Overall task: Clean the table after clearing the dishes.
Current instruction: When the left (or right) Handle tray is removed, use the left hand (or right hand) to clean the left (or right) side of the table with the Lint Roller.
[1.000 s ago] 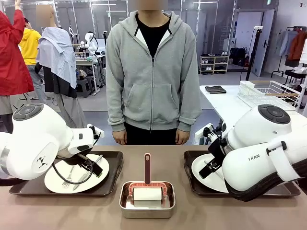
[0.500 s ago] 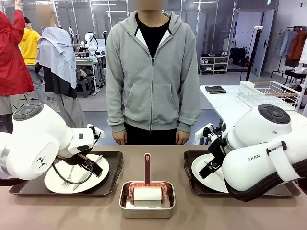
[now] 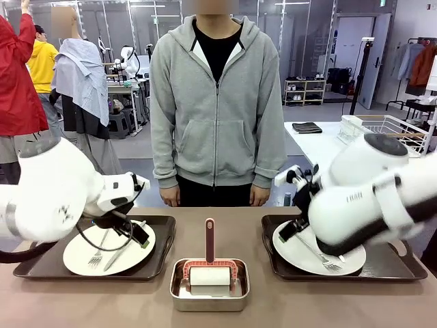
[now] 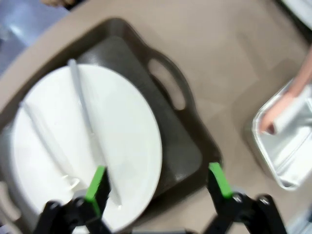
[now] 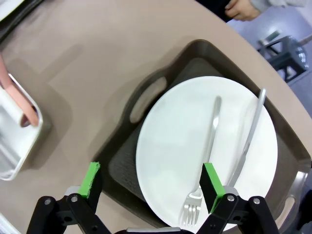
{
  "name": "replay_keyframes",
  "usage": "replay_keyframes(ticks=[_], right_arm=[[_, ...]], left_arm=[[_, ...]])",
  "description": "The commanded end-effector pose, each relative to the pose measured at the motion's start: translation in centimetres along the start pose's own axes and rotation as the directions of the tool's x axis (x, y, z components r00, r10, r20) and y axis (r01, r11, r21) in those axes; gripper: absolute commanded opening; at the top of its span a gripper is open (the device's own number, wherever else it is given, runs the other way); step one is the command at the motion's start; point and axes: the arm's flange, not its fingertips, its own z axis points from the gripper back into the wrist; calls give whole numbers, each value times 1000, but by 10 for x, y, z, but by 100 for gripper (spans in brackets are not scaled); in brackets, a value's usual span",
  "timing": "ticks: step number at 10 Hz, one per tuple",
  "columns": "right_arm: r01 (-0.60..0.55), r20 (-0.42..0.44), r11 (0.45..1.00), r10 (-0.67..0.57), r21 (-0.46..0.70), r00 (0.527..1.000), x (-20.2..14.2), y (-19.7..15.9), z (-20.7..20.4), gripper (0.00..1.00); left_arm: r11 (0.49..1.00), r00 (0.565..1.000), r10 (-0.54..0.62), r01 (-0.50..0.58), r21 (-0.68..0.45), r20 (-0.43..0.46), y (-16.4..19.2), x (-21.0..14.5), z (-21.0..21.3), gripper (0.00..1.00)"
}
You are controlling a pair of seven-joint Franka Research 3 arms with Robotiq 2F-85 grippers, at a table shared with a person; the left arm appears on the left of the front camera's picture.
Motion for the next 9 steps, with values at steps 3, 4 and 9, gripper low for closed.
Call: replay_keyframes(ticks=[3, 4, 9], right_arm=[[112, -24, 838, -117, 533, 993, 49, -90, 28, 100], [169, -38, 719, -194, 674, 980, 50, -114, 26, 100], [315, -85, 382, -511, 869, 855, 8, -163, 38, 100]], left_arm=[[879, 997, 70, -77, -470, -32, 94, 30, 56, 100], [773, 992, 125, -107, -625, -15, 123, 31, 62, 100], [425, 889, 457, -224, -877, -5, 202, -17, 61, 100]])
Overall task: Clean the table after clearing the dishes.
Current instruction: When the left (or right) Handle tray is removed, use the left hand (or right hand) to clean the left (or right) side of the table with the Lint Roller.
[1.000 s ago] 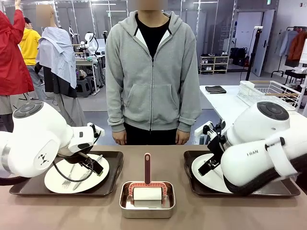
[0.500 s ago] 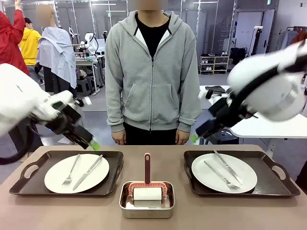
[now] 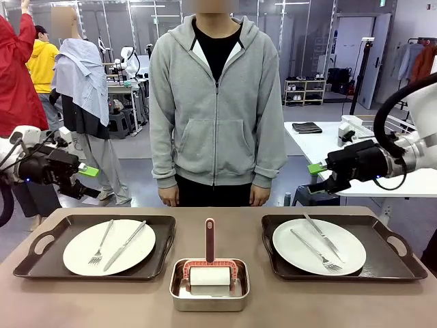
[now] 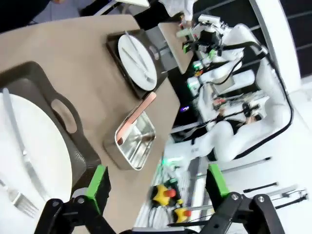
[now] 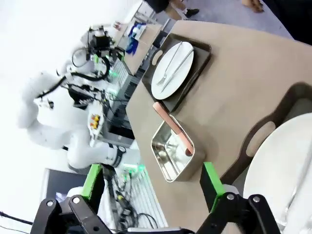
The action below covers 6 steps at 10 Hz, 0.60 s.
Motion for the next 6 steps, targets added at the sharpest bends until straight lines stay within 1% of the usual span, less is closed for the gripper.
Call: replay_keyframes(ticks=[1, 3, 4, 5, 6], right_arm=[[69, 69, 998, -69, 1, 995, 1, 7, -3, 100], [92, 111, 995, -88, -25, 990, -7, 3, 8, 100], [110, 126, 993, -105, -38, 987, -14, 1, 13, 100], [154, 170, 987, -143, -51, 975, -28, 2, 17, 100], [181, 210, 982, -165, -61, 964, -38, -2, 22, 100]], left_arm=[[998, 998, 56, -55, -37, 30, 7, -2, 0, 100], [996, 991, 87, -87, -1, 100, 14, -17, 27, 100], [996, 987, 85, -87, 12, 139, 12, -25, 41, 100], [994, 982, 95, -101, 29, 164, 15, -35, 57, 100], [994, 982, 94, -101, 32, 161, 19, -43, 66, 100]])
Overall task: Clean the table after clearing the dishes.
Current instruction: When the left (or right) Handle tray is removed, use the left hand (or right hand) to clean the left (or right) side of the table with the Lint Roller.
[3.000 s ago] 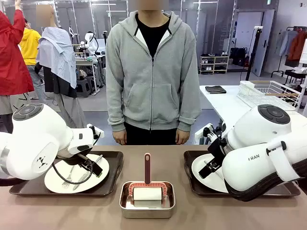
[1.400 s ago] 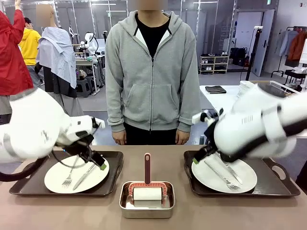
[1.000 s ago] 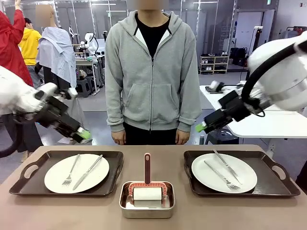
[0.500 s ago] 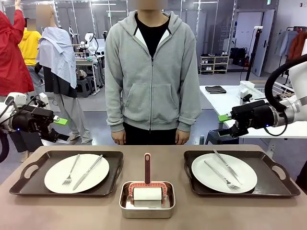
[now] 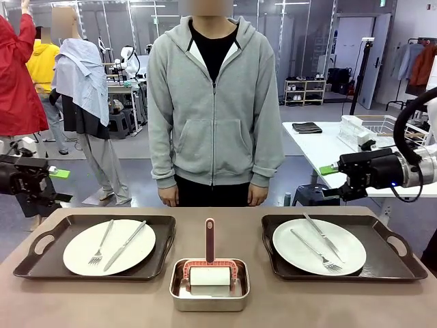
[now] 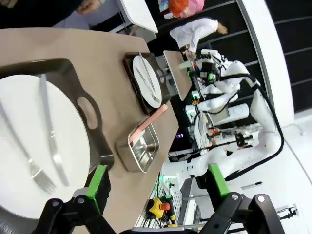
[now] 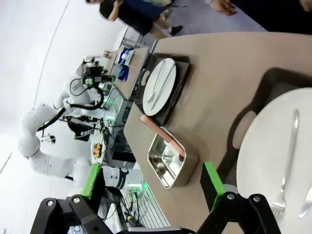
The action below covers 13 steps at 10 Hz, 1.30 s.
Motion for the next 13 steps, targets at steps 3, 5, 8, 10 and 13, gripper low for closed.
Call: replay_keyframes(ticks=[3, 5, 8, 10, 13], right_arm=[[-26, -31, 999, 27, 22, 999, 10, 4, -7, 100], [-26, -31, 999, 27, 22, 999, 10, 4, -7, 100], [20, 41, 1000, -21, 23, 999, 16, -10, 16, 100], [86, 155, 995, -94, 58, 983, 21, -39, 61, 100], [175, 386, 981, -192, 78, 902, 8, -74, 151, 100]], left_arm=[[1000, 1000, -9, 9, -13, -29, -2, 6, -16, 100], [1000, 1000, -9, 9, -13, -29, -2, 6, -16, 100], [1000, 999, -17, 17, -17, -37, 24, 13, 12, 100], [999, 1000, 11, -10, -47, 22, 39, 18, 57, 100], [998, 987, 67, -63, -30, 149, 78, 11, 148, 100]])
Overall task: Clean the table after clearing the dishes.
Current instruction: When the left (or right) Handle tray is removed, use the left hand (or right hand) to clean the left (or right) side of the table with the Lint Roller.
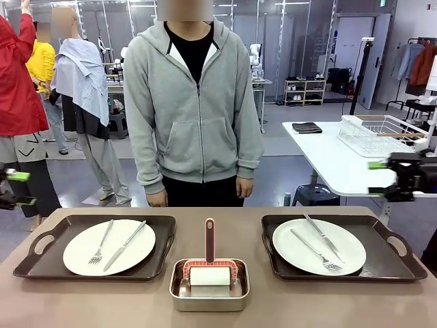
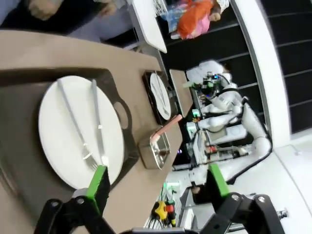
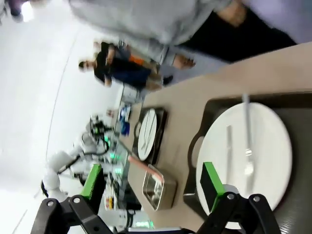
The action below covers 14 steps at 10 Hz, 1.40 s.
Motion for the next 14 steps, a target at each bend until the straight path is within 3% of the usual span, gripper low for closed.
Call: replay_keyframes(ticks=[1, 3, 5, 7, 9, 10, 14], right_arm=[[85, 173, 996, -90, 36, 981, 3, -3, 40, 100], [62, 263, 998, -66, 25, 963, -26, 11, 74, 100], [73, 376, 996, -86, 48, 922, -40, 9, 126, 100], [79, 403, 997, -83, 27, 911, -38, 4, 143, 100], [75, 392, 997, -71, 5, 917, -33, -5, 133, 100], [82, 391, 996, -85, 24, 917, -40, 1, 154, 100], [82, 391, 996, -85, 24, 917, -40, 1, 154, 100]], left_arm=[[999, 990, 41, -38, -23, 135, 24, 4, 62, 100], [998, 967, 62, -63, -4, 246, 28, -21, 121, 100], [999, 958, 40, -47, 18, 284, 23, -36, 150, 100], [1000, 953, 11, -18, 21, 304, 15, -35, 157, 100], [1000, 949, 13, -4, -29, 316, 7, -30, 145, 100], [999, 954, 21, -35, 42, 298, 18, -38, 158, 100], [999, 954, 21, -35, 42, 298, 18, -38, 158, 100]])
